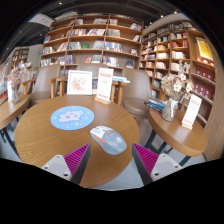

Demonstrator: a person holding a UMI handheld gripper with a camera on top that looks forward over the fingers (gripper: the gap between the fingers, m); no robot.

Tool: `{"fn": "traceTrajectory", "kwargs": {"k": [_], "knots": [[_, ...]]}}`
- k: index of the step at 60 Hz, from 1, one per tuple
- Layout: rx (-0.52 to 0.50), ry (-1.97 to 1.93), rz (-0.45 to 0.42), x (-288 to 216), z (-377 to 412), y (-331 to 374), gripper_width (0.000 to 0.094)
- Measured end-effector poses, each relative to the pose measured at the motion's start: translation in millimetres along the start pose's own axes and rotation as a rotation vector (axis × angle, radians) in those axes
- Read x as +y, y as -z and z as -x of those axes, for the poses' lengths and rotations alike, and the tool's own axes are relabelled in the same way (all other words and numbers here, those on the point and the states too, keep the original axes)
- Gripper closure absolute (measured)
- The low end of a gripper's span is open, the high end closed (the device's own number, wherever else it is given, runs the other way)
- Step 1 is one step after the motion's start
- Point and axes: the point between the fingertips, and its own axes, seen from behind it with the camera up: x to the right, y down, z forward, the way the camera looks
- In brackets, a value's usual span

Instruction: Arrange mouse

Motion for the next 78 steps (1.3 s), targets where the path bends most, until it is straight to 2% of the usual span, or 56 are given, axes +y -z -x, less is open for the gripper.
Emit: {"fn": "traceTrajectory", "kwargs": {"k": [10,26,41,60,63,68,72,73,78], "knots": [[0.005,0.009,0.034,7,-9,-26,0.0082],[-0.056,-0.02,0.102,10,-4,-62,0.009],[-0.087,-0.04,0.122,-1,-1,-89,0.0092],[-0.074,-0.091,0.149,-16,-10,-128,0.0108],[-0.078,-0.099,0.152,-17,-9,-130,0.0127],[-0.084,-0.097,0.15,-18,-6,-133,0.0226],[-0.092,-0.09,0.146,-19,-3,-134,0.0372],[-0.085,-0.087,0.147,-19,-4,-134,0.0437],[-0.075,-0.098,0.16,-19,-2,-135,0.0463]]}}
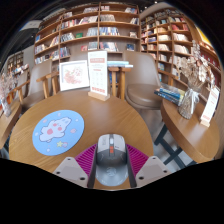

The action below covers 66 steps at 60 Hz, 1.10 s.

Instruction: Arrange mouse

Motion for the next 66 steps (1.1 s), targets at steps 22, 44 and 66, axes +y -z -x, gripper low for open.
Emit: {"fn": "traceTrajectory", "kwargs": {"k": [22,44,66], "knots": [[-0.071,-0.012,-0.116,-110,69,39,0.0481],[-0.129,0.051,-0.036,-84,183,-29,0.0483],[-0.1,0.059,-0.008,-48,189,-49,0.0402]]}}
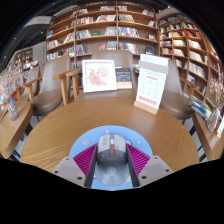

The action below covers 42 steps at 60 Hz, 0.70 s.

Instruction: Arrange mouse

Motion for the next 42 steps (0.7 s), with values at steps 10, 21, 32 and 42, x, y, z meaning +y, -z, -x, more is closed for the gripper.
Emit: {"fn": "traceTrajectory", "kwargs": {"k": [10,21,32,42], "knots": [[0.054,0.02,-0.03,-10,-9,13,0.009],[0.039,-0.025,-0.035,-9,-5,73,0.0089],[0.041,-0.052,-0.079,5,-3,170,0.0084],[0.061,-0.01,-0.092,40,-2,261,0.0084]]}}
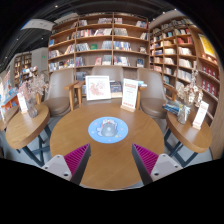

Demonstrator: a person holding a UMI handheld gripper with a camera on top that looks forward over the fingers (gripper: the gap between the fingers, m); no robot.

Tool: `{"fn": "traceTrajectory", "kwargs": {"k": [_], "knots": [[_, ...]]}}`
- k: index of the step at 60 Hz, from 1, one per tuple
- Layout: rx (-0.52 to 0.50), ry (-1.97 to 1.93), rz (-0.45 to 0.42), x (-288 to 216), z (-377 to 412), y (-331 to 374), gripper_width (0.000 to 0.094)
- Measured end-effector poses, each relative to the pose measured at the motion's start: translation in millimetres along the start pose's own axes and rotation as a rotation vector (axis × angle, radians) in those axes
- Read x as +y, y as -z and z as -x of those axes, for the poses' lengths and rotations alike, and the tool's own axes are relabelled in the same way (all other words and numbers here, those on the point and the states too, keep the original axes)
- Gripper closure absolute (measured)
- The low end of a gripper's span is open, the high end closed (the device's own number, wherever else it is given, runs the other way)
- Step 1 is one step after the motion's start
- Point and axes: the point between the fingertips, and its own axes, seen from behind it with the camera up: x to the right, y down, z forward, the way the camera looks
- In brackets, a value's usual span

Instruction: Arrange mouse

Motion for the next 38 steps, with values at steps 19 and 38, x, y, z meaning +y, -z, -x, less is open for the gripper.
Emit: {"fn": "traceTrajectory", "kwargs": {"k": [19,38], "knots": [[0.05,0.015,-0.002,55,-9,98,0.0086],[0.031,0.015,-0.025,59,-3,121,0.0084]]}}
